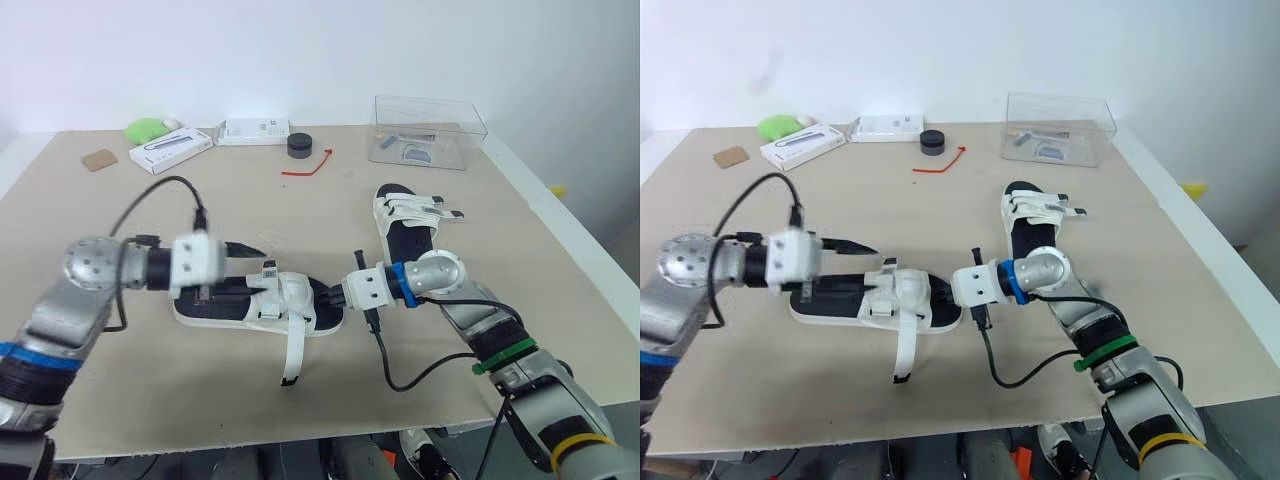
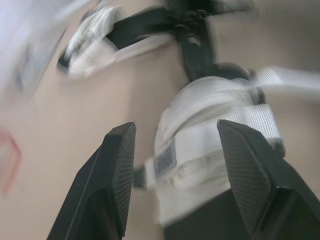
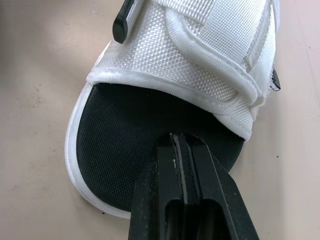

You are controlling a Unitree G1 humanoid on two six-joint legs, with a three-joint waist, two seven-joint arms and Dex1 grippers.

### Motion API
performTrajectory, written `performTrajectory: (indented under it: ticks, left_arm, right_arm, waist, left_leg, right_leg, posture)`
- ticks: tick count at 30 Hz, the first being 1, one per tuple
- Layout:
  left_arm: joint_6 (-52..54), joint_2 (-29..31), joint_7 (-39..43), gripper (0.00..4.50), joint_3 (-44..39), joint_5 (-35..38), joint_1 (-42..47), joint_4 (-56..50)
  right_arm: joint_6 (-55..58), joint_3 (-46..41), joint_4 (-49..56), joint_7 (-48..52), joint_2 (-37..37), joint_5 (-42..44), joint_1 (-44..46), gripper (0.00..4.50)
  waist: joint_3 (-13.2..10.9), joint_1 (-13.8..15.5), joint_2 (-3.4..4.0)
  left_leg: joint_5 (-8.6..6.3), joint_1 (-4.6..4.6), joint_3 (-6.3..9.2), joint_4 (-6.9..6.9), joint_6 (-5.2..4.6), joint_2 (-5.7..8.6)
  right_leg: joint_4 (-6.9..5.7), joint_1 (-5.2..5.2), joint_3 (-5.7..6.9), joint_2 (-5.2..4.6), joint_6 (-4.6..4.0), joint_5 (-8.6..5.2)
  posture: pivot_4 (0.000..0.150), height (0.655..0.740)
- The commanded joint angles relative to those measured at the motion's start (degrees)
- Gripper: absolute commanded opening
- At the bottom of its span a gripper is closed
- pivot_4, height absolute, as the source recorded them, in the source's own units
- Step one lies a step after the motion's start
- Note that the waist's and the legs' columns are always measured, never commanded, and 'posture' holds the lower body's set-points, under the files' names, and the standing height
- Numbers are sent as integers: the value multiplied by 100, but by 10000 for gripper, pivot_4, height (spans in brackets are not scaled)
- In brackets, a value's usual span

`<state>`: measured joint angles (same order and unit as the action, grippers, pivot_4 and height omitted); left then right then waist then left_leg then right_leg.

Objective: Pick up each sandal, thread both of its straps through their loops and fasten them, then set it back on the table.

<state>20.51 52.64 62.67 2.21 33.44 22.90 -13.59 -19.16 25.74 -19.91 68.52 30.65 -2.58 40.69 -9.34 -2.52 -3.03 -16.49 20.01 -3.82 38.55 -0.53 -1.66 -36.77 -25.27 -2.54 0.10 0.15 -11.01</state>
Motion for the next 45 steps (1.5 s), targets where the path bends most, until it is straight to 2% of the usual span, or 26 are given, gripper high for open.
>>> performTrajectory:
  ticks: [1, 2, 4, 8, 14, 21, 24, 26, 27, 28, 31, 36, 41, 43, 45]
  left_arm:
    - [2503, 553, -422, 26533, -831, 2742, -726, -1103]
    - [2897, 674, -518, 26533, -986, 3312, -1016, -1341]
    - [3257, 778, -732, 26533, -1079, 3727, -1582, -1824]
    - [3326, 443, -1310, 26533, -614, 3194, -2160, -2221]
    - [3606, -377, -2116, 26533, 202, 2664, -1718, -1894]
    - [3841, -1070, -2385, 26533, 575, 2441, -1304, -1551]
    - [3861, -1128, -2296, 18116, 581, 2366, -1281, -1526]
    - [3895, -1205, -2335, 9114, 632, 2278, -1233, -1423]
    - [3899, -1254, -2356, 3238, 674, 2205, -1193, -1353]
    - [3900, -1299, -2365, 1153, 701, 2155, -1162, -1301]
    - [3981, -1498, -2420, 1153, 623, 2215, -1083, -1198]
    - [4226, -1526, -2219, 1153, 51, 2845, -1001, -1136]
    - [4976, -1041, -1587, 1153, -863, 4692, -239, -514]
    - [5129, -974, -1596, 1153, -992, 4925, 206, -45]
    - [5176, -961, -1596, 1153, -978, 4744, 561, 374]
  right_arm:
    - [101, 204, -534, 125, 88, -403, -114, 0]
    - [91, 208, -557, 128, 75, -403, -98, 0]
    - [63, 208, -597, 139, 55, -410, -73, 0]
    - [36, 202, -644, 154, 19, -421, -44, 0]
    - [88, 187, -588, 144, 35, -416, -82, 0]
    - [230, 118, -365, 122, 138, -402, -254, 0]
    - [298, 83, -269, 124, 158, -411, -316, 0]
    - [333, 70, -234, 119, 159, -418, -333, 0]
    - [346, 67, -223, 117, 158, -421, -336, 0]
    - [359, 65, -211, 115, 158, -421, -340, 0]
    - [393, 55, -181, 103, 160, -419, -350, 0]
    - [410, 39, -177, 99, 172, -414, -338, 0]
    - [396, 30, -209, 93, 182, -420, -314, 0]
    - [394, 32, -243, 86, 165, -422, -284, 0]
    - [394, 38, -262, 77, 149, -426, -261, 0]
  waist:
    - [-1, -15, 3]
    - [-3, -20, 7]
    - [-3, -15, 8]
    - [-4, 13, 7]
    - [-1, 32, 17]
    - [1, 33, 16]
    - [1, 33, 16]
    - [1, 36, 16]
    - [1, 36, 16]
    - [2, 41, 16]
    - [1, 47, 14]
    - [0, 47, 15]
    - [-1, 54, 15]
    - [-2, 58, 13]
    - [-2, 54, 13]
  left_leg:
    - [0, 0, -1, -1, 0, -1]
    - [-1, -1, 0, -4, 0, -1]
    - [-6, -6, 3, -7, 4, 0]
    - [5, -35, 19, -7, 23, 4]
    - [14, -55, 19, -9, 31, 12]
    - [11, -52, 15, -16, 34, 15]
    - [10, -48, 16, -15, 34, 16]
    - [10, -48, 17, -15, 34, 17]
    - [10, -49, 17, -15, 35, 18]
    - [10, -49, 17, -15, 34, 19]
    - [10, -47, 17, -15, 34, 22]
    - [10, -45, 19, -15, 34, 21]
    - [11, -36, 30, -13, 34, 19]
    - [11, -35, 30, -13, 34, 21]
    - [11, -36, 28, -11, 34, 23]
  right_leg:
    - [0, -2, 0, -1, 2, -1]
    - [0, -2, 0, -6, 10, -1]
    - [-3, 0, 2, -22, 16, -4]
    - [-10, 21, 10, -19, -16, -19]
    - [-16, 37, -1, 3, -18, -18]
    - [-16, 34, -9, 3, -19, -20]
    - [-16, 33, -9, 0, -19, -20]
    - [-16, 34, -9, 0, -18, -20]
    - [-16, 34, -8, -1, -18, -20]
    - [-16, 34, -8, -1, -18, -20]
    - [-15, 34, -9, -2, -16, -21]
    - [-15, 32, -8, -2, -15, -21]
    - [-15, 25, 5, 1, -16, -22]
    - [-14, 26, 3, 1, -16, -21]
    - [-14, 27, 3, 1, -15, -21]
  posture:
    - [1500, 7400]
    - [1500, 7400]
    - [1500, 7400]
    - [1500, 7400]
    - [1500, 7400]
    - [1500, 7400]
    - [1500, 7400]
    - [1500, 7400]
    - [1500, 7400]
    - [1500, 7400]
    - [1500, 7400]
    - [1500, 7400]
    - [1500, 7400]
    - [1500, 7400]
    - [1500, 7400]
